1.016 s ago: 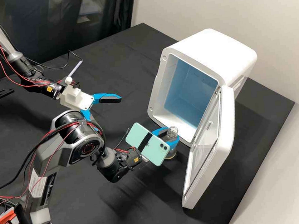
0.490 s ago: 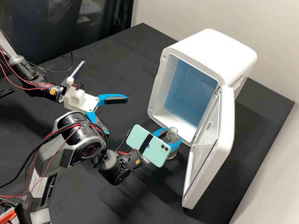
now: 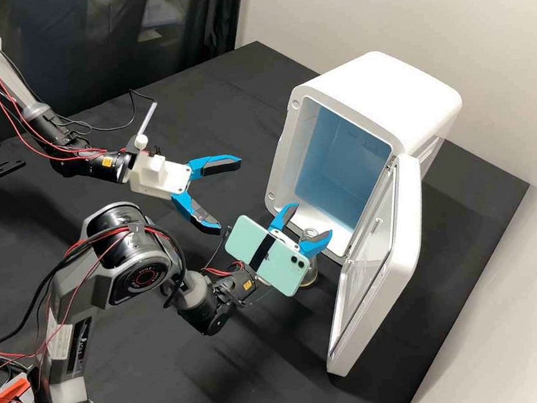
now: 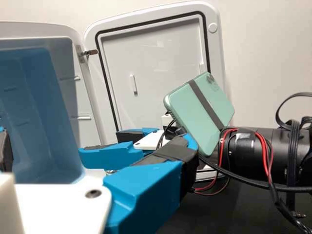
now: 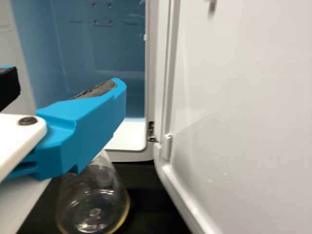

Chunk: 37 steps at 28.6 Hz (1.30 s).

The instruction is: Take the flask out of the incubator

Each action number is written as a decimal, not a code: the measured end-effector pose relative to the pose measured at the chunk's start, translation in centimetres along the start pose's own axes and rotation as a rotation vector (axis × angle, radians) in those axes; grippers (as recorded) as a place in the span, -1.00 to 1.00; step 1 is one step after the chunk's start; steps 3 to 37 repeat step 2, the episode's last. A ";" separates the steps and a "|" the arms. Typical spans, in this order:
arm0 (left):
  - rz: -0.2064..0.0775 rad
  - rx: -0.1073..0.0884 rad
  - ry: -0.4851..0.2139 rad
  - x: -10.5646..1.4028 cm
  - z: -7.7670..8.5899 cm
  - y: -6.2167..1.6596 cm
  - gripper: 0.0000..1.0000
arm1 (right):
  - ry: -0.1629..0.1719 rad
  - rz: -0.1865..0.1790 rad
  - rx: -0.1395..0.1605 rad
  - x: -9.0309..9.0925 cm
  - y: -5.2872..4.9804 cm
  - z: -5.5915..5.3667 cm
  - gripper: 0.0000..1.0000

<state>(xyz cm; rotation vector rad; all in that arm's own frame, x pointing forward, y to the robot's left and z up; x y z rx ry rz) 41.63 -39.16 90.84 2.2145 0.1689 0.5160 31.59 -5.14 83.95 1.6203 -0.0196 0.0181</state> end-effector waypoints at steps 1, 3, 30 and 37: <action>0.000 0.000 0.000 0.0 0.0 0.00 1.00 | 0.003 -0.004 0.008 0.0 0.0 0.0 1.00; 0.000 0.000 0.000 0.0 0.0 0.00 1.00 | 0.008 -0.010 0.017 0.0 -0.1 -0.1 1.00; 0.000 0.000 0.000 0.0 0.0 0.00 1.00 | 0.008 -0.010 0.017 0.0 -0.1 -0.1 1.00; 0.000 0.000 0.000 0.0 0.0 0.00 1.00 | 0.008 -0.010 0.017 0.0 -0.1 -0.1 1.00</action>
